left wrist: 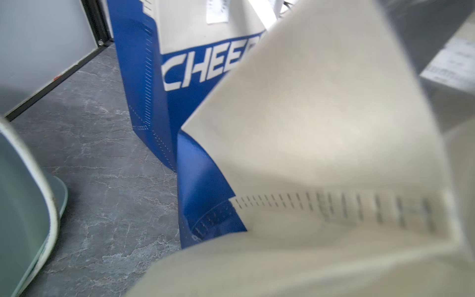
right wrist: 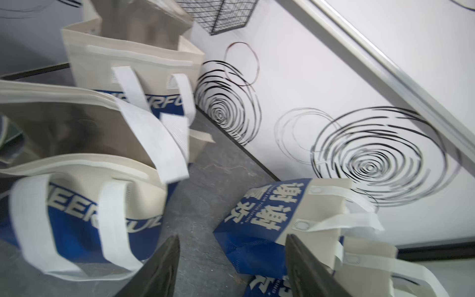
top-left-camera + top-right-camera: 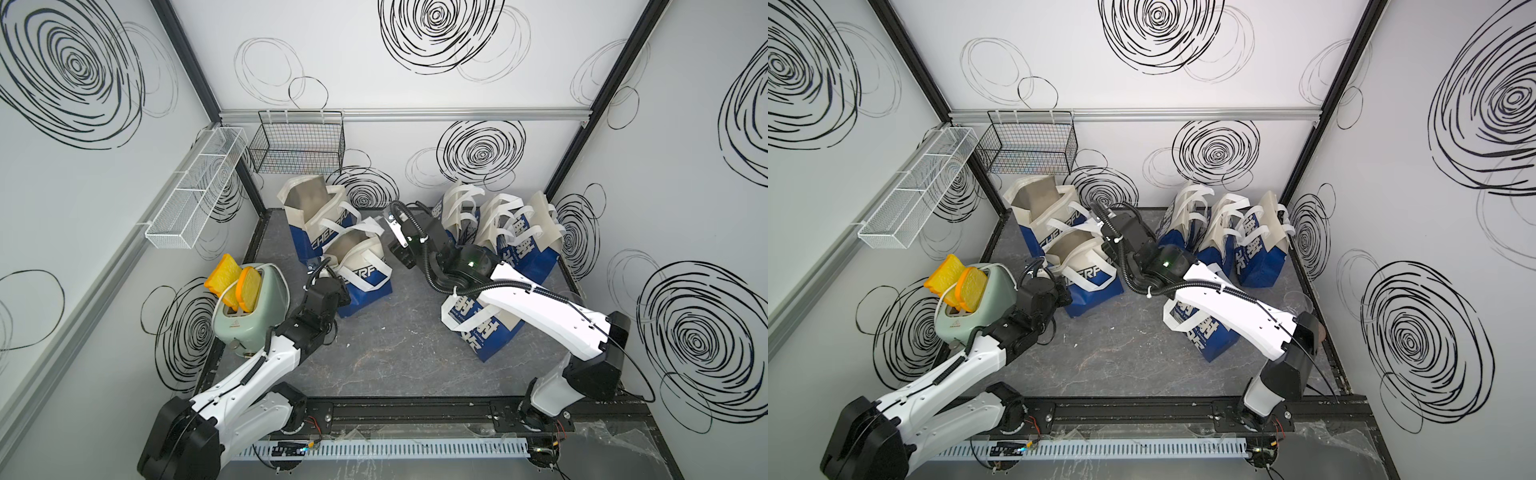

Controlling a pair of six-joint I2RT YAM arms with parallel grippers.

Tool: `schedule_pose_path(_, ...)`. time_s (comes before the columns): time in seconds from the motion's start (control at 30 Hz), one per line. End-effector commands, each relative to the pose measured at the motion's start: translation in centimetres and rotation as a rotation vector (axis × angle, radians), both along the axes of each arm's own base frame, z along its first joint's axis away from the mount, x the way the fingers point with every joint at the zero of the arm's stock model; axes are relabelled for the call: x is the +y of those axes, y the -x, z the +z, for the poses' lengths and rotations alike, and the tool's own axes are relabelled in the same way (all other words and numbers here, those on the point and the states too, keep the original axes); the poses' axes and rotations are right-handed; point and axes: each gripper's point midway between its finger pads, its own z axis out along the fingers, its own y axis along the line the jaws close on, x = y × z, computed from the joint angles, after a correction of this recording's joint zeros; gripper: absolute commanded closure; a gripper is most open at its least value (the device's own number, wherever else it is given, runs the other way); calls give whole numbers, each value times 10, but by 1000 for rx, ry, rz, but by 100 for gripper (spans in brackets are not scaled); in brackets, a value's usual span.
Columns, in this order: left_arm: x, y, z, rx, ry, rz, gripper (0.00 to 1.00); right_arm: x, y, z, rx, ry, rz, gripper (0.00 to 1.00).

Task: Open the takeout bag
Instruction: Place the takeout bag at the center of the board.

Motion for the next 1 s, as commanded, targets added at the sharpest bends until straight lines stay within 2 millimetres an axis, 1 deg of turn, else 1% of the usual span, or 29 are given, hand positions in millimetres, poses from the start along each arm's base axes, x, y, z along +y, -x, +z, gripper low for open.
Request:
schedule_pose_path(0.0, 16, 3, -4, -8, 104, 154, 100, -49, 1, 1, 7, -44, -191, 32)
schedule_pose_path(0.03, 17, 2, -3, -8, 122, 174, 100, -54, 4, -1, 11, -56, -194, 32)
schedule_pose_path(0.17, 14, -9, -5, -14, 183, 229, 100, -62, 14, -5, 27, -89, -183, 32)
schedule_pose_path(0.3, 5, -23, -3, -31, 199, 249, 100, -64, 19, -5, 33, -97, -163, 32)
schedule_pose_path(0.37, -2, -32, -1, -42, 203, 243, 98, -64, 21, -4, 30, -94, -149, 32)
schedule_pose_path(0.47, -8, -43, -1, -38, 199, 245, 80, -65, 21, -3, 25, -77, -144, 32)
schedule_pose_path(0.57, -12, -53, 5, -59, 202, 241, 54, -69, 20, -2, 19, -64, -144, 31)
schedule_pose_path(0.6, -13, -55, 7, -66, 201, 239, 43, -70, 19, -2, 19, -64, -145, 31)
schedule_pose_path(0.73, -18, -66, 19, -85, 176, 208, 30, -76, 18, 1, 16, -72, -148, 30)
schedule_pose_path(0.83, -24, -71, 28, -103, 164, 173, 22, -81, 16, 3, 17, -77, -151, 30)
schedule_pose_path(0.87, -26, -71, 31, -108, 161, 160, 17, -81, 16, 3, 17, -76, -151, 30)
schedule_pose_path(0.9, -27, -71, 32, -105, 159, 148, 14, -82, 16, 3, 16, -75, -151, 30)
schedule_pose_path(0.97, -29, -67, 32, -91, 162, 131, 13, -81, 16, 4, 17, -75, -144, 30)
